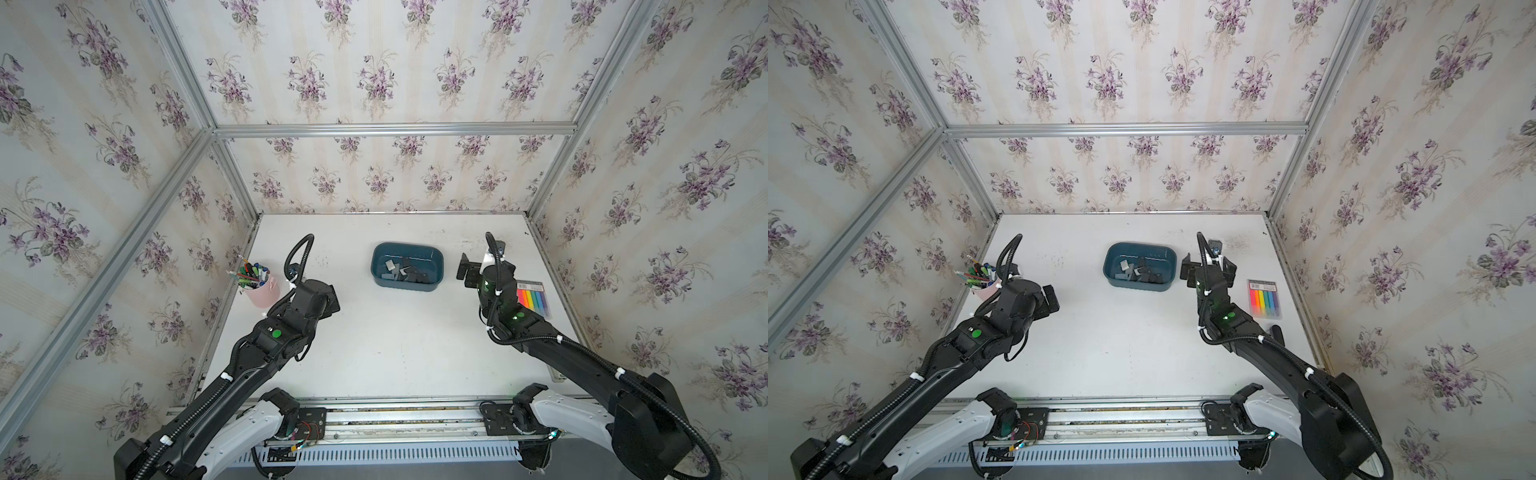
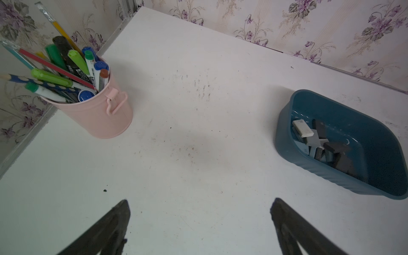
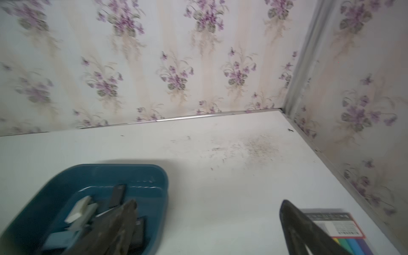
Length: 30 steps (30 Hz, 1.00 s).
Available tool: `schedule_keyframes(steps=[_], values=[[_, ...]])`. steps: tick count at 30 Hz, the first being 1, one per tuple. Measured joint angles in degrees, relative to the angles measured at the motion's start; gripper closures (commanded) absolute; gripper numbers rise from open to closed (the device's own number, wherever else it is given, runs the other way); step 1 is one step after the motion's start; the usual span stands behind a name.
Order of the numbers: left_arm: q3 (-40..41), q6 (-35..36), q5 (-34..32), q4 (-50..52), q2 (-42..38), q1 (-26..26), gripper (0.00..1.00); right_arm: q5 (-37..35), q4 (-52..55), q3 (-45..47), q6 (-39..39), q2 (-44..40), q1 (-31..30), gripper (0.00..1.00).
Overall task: Put the eraser in the storage box
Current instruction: Reset both arms
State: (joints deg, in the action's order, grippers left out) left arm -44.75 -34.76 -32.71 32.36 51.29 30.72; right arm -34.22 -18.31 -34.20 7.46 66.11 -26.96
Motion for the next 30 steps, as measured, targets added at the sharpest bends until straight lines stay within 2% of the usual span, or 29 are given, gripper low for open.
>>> schedule_keyframes(steps=[3,9,12,18,23,26,30], values=[[-0.2,5.6,-0.8,-2.4,2.6,0.0,0.0,-1.4,-1.9,2.8,0.0,2.4,3.7,0.0],[0.2,14.7,-4.8,-8.9,7.7,-1.4,0.0,-1.1,-16.5,14.7,-0.6,2.2,12.9,0.0],[3.3,18.4,-5.3,-14.2,8.0,-3.6,0.0,1.1,-24.2,17.6,-3.1,3.1,13.6,0.0],[9.7,22.6,-1.6,-25.5,10.2,-11.3,0.0,4.0,-37.2,21.6,-6.4,8.1,16.3,0.0],[11.3,23.8,4.7,-31.8,14.6,-17.6,0.0,6.6,-47.5,24.5,-6.8,15.0,17.3,0.0],[12.8,26.2,7.5,-37.7,16.4,-18.4,0.0,9.7,-51.3,24.1,-7.3,18.6,17.7,0.0],[15.3,30.2,9.1,-44.9,21.3,-18.8,0.0,14.4,-55.6,23.2,-6.1,21.6,21.7,0.0]])
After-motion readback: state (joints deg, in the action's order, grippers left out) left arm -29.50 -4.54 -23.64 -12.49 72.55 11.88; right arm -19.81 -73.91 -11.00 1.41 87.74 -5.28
